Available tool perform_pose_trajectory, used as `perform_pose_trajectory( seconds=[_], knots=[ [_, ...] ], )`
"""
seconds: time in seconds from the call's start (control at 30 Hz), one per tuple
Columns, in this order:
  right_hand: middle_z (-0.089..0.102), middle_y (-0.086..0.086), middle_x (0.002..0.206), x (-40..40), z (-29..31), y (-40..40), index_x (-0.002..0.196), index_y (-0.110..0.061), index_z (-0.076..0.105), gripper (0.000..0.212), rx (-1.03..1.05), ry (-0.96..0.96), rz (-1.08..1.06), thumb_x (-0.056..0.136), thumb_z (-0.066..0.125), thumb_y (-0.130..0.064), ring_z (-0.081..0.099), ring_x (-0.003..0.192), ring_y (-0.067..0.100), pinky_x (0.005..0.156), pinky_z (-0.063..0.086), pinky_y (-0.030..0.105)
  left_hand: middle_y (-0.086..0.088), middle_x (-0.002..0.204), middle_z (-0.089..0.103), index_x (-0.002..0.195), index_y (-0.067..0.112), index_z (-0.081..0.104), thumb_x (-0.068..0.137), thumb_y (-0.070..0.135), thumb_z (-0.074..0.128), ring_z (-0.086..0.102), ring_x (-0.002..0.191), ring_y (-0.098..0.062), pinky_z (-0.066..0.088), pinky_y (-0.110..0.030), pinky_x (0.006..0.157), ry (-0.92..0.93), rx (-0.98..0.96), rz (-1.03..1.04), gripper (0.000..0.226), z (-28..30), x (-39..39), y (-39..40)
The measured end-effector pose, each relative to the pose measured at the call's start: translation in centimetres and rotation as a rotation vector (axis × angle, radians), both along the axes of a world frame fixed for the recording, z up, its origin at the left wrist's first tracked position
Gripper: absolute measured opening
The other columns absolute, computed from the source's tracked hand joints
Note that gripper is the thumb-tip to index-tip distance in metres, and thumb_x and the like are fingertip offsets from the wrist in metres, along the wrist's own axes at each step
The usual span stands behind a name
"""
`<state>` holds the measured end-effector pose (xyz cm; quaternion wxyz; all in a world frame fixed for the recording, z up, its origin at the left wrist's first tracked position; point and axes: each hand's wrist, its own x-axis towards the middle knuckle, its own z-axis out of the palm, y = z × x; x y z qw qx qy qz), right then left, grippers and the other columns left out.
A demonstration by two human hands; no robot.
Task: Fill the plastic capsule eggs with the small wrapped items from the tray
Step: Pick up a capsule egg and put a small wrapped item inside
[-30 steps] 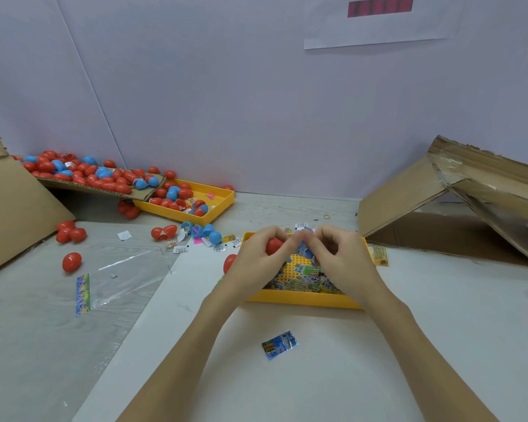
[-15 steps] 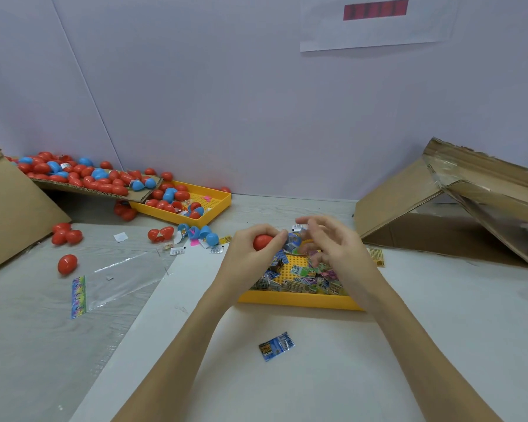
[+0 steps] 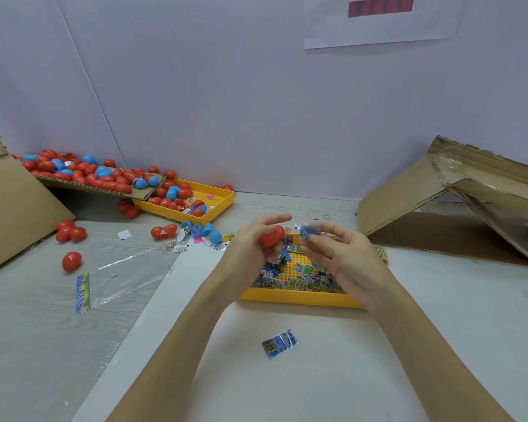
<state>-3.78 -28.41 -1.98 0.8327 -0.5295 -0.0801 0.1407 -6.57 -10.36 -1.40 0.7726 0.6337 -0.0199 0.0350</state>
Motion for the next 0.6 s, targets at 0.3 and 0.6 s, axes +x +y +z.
perform_pose_trajectory(
  seconds=[0.3, 0.6],
  knots=[
    [0.078, 0.014, 0.102, -0.43, -0.17, 0.21, 0.106, -0.003, 0.074, 0.025, -0.122, -0.090, -0.024, 0.091, 0.074, -0.023, 0.076, 0.096, 0.025, 0.078, 0.062, 0.027, -0.016, 0.104, 0.074, 0.115, 0.005, 0.059, 0.107, 0.020, 0.048, 0.068, 0.078, -0.022, 0.054, -0.024, 0.062, -0.044, 0.041, 0.063, 0.020, -0.31, -0.50, 0.02],
    [0.077, 0.009, 0.085, 0.03, -0.68, 0.83, 0.095, -0.003, 0.072, 0.023, -0.292, -0.057, -0.176, 0.098, 0.068, -0.025, 0.073, 0.077, 0.017, 0.067, 0.059, 0.024, -0.007, 0.117, 0.069, 0.133, 0.022, 0.061, 0.101, 0.005, 0.058, 0.071, 0.101, -0.016, 0.057, -0.023, 0.087, -0.056, 0.166, 0.004, 0.037, -0.28, -0.42, 0.05]
  ],
)
